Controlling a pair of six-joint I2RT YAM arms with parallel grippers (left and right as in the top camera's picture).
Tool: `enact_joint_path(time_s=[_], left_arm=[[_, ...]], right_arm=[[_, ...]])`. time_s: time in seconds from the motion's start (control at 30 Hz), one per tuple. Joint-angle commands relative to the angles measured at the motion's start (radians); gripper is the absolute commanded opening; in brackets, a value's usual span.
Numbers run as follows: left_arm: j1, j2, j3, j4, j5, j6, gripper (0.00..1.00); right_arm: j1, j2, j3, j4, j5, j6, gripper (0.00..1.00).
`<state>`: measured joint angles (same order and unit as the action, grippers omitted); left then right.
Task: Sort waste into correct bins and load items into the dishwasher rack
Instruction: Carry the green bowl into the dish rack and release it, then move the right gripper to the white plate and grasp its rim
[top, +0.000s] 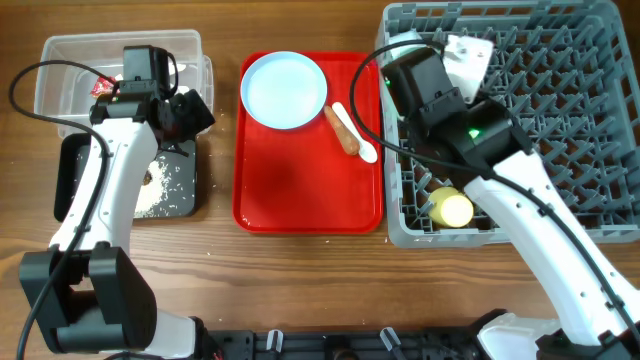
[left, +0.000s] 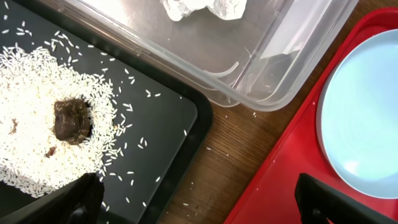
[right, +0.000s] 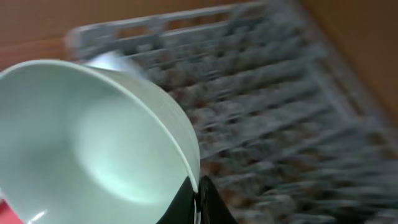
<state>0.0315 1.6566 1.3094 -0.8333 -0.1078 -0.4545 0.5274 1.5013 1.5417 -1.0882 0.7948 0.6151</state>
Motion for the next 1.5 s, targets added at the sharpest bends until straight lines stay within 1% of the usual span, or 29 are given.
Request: enact_joint_path(time_s=[0.0,0.03,0.17,0.27,0.43,0.57,0.67,0.7,0.77,0.83,0.87,0.9,0.93,1.0,1.03,1.1,1.3,1.37,1.47], left_arm=[[0.004,-0.019,0.015,0.0,-0.006,0.001,1.0],[0.004,-0.019,0.015,0.0,-0.006,0.001,1.0],[0.004,-0.019,0.015,0.0,-0.006,0.001,1.0],[0.004,-0.019,0.015,0.0,-0.006,0.001,1.0],[0.004,-0.019,0.015,0.0,-0.006,0.001,1.0],[0.004,-0.019,0.015,0.0,-0.006,0.001,1.0],[0.004,-0.019,0.015,0.0,-0.006,0.001,1.0],[0.004,-0.019,0.015,0.0,-0.006,0.001,1.0],[0.004,-0.019,0.015,0.0,-0.006,0.001,1.0],[0.004,-0.019,0.015,0.0,-0.006,0.001,1.0],[0.004,-0.019,0.015,0.0,-0.006,0.001,1.0],[0.004,-0.019,0.015,0.0,-0.006,0.001,1.0],[0.004,-0.018,0.015,0.0,-0.006,0.002,1.0],[0.004,-0.019,0.015,0.0,-0.006,0.001,1.0],[0.004,-0.019,0.015,0.0,-0.006,0.001,1.0],[0.004,-0.018,0.015,0.0,-0.006,0.001,1.0],[0.004,-0.019,0.015,0.0,-0.006,0.001,1.0],[0.004,-0.019,0.015,0.0,-0.006,0.001,1.0],[0.004,-0.018,0.015,0.0,-0.006,0.001,1.0]], right_arm=[[-0.023,0.054,-0.032,-0.028,0.339,-0.018,0.04],[-0.029,0.087,-0.049,-0.025,0.387,-0.075,0.04],[-0.032,0.235,-0.063,-0.019,0.416,-0.354,0.04],[-0.031,0.346,-0.063,-0.004,0.523,-0.48,0.04],[-0.031,0.433,-0.063,0.105,0.544,-0.61,0.04],[-0.016,0.435,-0.063,0.18,0.426,-0.695,0.04],[0.005,0.435,-0.063,0.195,0.338,-0.698,0.04],[0.01,0.435,-0.063,0.194,0.296,-0.699,0.06],[0.014,0.435,-0.063,0.185,0.251,-0.699,0.11],[0.021,0.435,-0.063,0.171,0.251,-0.707,0.22],[0.025,0.435,-0.063,0.163,0.251,-0.718,0.32],[0.029,0.435,-0.063,0.155,0.251,-0.721,0.47],[0.037,0.434,-0.063,0.153,0.251,-0.721,0.58],[0.055,0.434,-0.063,0.153,0.251,-0.721,0.72],[0.065,0.434,-0.063,0.155,0.251,-0.722,0.75],[0.086,0.434,-0.063,0.157,0.251,-0.733,0.78],[0.124,0.434,-0.053,0.164,0.25,-0.746,0.8],[0.124,0.428,-0.042,0.197,0.236,-0.743,0.83],[0.124,0.388,-0.008,0.281,0.064,-0.746,0.84]])
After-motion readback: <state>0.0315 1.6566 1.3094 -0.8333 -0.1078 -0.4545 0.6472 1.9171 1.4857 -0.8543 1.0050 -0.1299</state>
